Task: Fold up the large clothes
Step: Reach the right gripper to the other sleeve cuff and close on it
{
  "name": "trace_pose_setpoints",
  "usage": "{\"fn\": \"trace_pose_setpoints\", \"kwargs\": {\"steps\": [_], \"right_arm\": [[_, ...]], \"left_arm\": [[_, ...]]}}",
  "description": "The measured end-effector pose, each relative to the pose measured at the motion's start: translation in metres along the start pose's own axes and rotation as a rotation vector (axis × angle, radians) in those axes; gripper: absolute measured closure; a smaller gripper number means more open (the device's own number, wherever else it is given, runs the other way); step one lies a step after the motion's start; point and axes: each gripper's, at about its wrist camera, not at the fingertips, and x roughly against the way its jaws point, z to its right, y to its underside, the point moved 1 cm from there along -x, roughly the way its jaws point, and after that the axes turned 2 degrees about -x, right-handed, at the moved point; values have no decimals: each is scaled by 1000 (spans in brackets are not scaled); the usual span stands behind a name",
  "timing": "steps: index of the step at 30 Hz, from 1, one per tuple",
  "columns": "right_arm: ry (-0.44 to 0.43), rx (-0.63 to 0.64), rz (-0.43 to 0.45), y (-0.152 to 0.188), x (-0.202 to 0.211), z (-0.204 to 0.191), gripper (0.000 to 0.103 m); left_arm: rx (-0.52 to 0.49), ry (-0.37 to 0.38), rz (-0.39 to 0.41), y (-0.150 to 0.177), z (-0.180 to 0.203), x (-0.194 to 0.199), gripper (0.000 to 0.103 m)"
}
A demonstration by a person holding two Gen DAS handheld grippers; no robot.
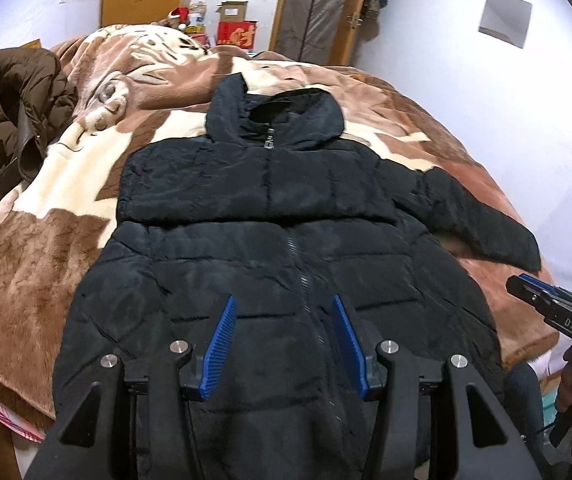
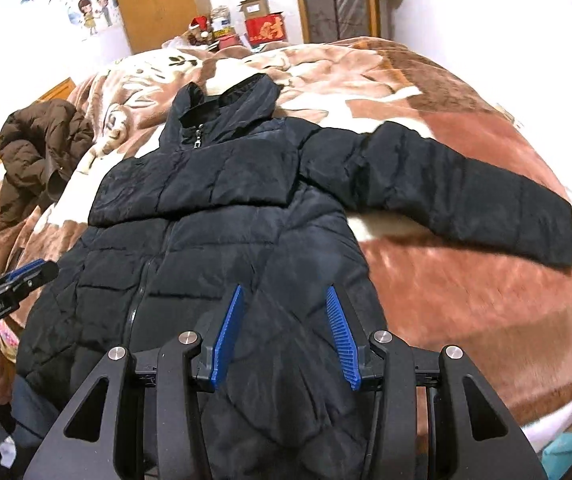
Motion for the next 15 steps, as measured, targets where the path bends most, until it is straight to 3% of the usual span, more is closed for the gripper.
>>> {"fn": "trace_pose_setpoints", "kwargs": {"steps": [8, 15], "right_arm": [[14, -88, 18, 5, 12, 34, 53], [35, -190, 19, -1, 6, 74, 47]], "left_arm": [[-10, 3, -4, 0, 13, 4, 51], [-1, -31, -15, -10, 9, -7, 43]]}}
